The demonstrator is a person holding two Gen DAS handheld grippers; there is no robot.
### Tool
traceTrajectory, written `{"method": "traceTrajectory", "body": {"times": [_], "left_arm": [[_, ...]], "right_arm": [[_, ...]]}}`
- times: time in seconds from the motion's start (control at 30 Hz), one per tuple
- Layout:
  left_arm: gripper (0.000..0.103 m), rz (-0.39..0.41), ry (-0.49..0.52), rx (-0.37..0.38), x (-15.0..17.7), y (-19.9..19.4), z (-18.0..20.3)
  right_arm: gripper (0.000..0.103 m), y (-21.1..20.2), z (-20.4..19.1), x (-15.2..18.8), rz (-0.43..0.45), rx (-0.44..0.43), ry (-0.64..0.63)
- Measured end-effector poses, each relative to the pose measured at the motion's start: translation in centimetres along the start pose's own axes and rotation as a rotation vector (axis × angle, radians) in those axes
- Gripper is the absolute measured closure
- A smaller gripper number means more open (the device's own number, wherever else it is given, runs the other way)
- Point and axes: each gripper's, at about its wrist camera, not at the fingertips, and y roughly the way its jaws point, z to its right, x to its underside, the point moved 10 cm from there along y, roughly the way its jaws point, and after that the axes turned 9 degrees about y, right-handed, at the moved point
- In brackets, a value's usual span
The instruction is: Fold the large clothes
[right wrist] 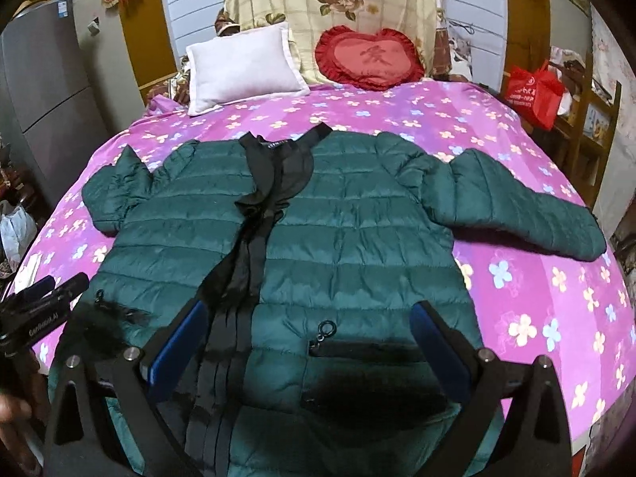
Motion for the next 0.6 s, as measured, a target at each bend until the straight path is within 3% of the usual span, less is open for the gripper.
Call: {"method": "traceTrajectory", "body": {"times": [0.6], "left_arm": [[0.045, 0.002, -0.006, 0.019, 0.1, -0.3, 0.4]], "right_arm": [[0.0, -0.1, -0.5, 1.7, -0.007, 0.03, 0.017]]}}
